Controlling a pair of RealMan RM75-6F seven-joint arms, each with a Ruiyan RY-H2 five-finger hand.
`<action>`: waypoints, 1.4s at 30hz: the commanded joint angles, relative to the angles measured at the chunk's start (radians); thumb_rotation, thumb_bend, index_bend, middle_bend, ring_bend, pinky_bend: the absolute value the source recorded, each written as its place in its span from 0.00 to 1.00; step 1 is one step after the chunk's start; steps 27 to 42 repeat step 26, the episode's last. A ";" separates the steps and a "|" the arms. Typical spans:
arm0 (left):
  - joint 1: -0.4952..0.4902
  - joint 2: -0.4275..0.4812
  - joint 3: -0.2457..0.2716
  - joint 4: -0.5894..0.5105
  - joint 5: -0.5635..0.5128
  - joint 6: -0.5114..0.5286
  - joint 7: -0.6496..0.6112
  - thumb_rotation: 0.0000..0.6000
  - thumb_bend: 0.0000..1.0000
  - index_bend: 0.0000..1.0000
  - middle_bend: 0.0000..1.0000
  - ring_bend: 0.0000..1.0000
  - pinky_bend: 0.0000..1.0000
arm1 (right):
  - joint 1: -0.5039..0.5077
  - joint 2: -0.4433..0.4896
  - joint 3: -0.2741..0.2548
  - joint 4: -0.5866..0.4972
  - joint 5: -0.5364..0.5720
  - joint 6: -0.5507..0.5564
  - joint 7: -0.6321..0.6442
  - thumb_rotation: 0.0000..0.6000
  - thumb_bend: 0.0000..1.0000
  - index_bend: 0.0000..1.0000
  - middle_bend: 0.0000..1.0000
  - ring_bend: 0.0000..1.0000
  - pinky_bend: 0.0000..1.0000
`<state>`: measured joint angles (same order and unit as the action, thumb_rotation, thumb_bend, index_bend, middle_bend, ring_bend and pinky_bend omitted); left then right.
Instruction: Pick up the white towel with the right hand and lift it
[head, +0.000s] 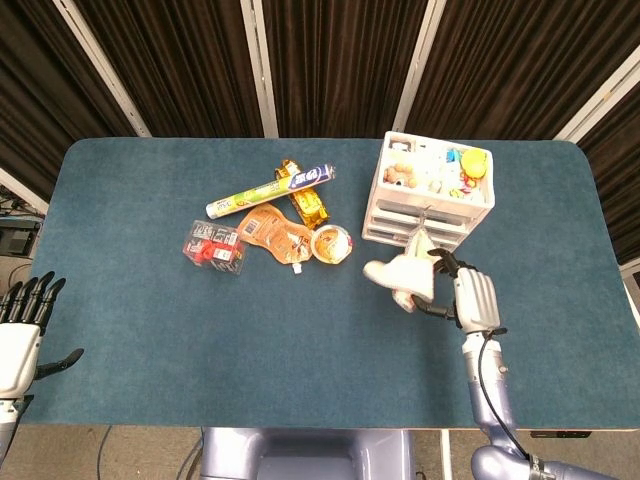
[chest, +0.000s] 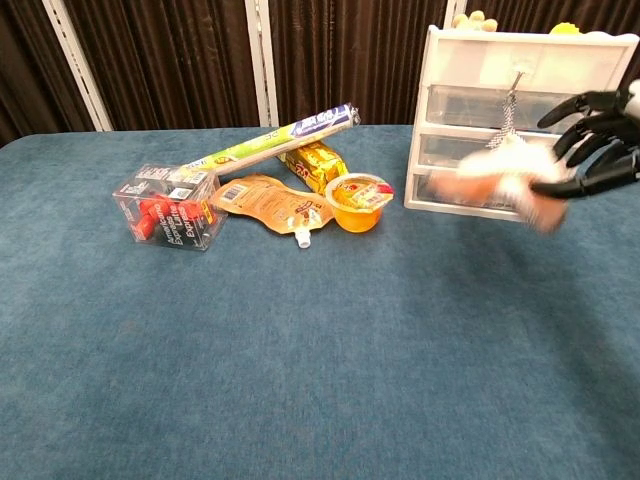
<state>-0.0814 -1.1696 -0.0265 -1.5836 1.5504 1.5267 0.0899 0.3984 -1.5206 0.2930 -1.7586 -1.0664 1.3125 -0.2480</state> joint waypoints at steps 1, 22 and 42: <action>0.000 0.001 0.001 0.000 0.001 0.000 -0.001 1.00 0.00 0.00 0.00 0.00 0.00 | -0.006 0.037 -0.045 -0.029 0.037 -0.025 -0.075 1.00 0.00 0.00 0.03 0.00 0.11; 0.001 0.000 0.007 0.008 0.009 -0.001 0.017 1.00 0.00 0.00 0.00 0.00 0.00 | -0.206 0.372 -0.339 -0.012 -0.323 0.160 -0.117 1.00 0.00 0.00 0.00 0.00 0.00; 0.001 0.000 0.009 0.010 0.010 -0.004 0.019 1.00 0.00 0.00 0.00 0.00 0.00 | -0.253 0.389 -0.351 0.037 -0.367 0.223 -0.062 1.00 0.00 0.00 0.00 0.00 0.00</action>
